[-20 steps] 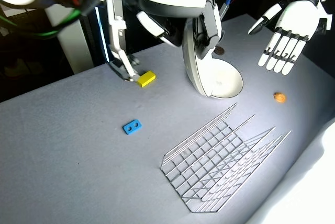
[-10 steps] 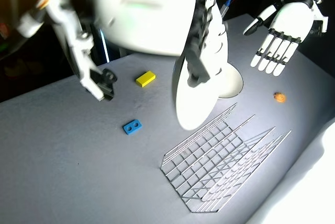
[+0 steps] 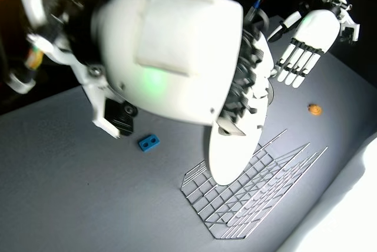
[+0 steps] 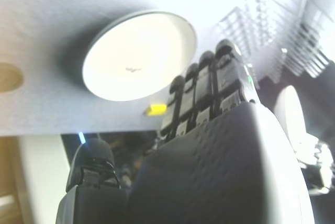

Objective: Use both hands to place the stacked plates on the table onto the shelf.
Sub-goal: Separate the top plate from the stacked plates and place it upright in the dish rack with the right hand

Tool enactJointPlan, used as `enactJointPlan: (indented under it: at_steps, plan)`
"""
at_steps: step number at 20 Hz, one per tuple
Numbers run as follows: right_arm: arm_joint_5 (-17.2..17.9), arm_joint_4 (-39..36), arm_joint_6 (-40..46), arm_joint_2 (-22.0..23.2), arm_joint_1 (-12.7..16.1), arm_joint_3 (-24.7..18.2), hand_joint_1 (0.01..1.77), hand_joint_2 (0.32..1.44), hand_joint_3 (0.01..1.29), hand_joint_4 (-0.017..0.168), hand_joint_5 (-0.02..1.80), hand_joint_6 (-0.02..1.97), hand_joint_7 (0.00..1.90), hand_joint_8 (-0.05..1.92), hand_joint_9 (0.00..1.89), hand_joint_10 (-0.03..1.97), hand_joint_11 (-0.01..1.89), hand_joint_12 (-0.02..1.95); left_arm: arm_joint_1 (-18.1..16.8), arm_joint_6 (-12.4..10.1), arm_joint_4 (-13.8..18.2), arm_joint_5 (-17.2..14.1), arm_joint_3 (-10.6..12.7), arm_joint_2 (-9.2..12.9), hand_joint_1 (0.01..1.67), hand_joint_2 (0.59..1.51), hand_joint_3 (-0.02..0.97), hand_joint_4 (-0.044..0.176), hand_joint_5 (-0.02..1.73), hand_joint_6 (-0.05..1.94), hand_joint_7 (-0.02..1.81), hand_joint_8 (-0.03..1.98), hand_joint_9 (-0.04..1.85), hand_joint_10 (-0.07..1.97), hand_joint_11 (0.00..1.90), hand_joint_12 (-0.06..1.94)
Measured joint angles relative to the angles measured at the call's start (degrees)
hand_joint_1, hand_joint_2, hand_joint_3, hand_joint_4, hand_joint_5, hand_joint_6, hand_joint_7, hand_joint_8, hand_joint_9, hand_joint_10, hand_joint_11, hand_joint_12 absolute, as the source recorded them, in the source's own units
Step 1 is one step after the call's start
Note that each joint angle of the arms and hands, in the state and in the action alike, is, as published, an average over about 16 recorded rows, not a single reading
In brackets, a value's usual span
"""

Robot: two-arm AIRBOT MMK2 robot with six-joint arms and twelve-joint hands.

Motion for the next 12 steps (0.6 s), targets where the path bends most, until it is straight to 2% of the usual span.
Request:
enactJointPlan:
  at_steps: [12]
  plan:
    - [-3.42,4.27,1.33,-7.03,-0.46,7.43,1.21,0.98,0.01,-0.008,0.95,0.92,1.15,0.75,1.36,0.02,1.05,0.78,3.14,0.37,0.43,0.5,-1.2,-0.15,0.01,1.195,0.018,0.006,0.03,0.02,0.02,0.0,0.02,0.01,0.01,0.01]
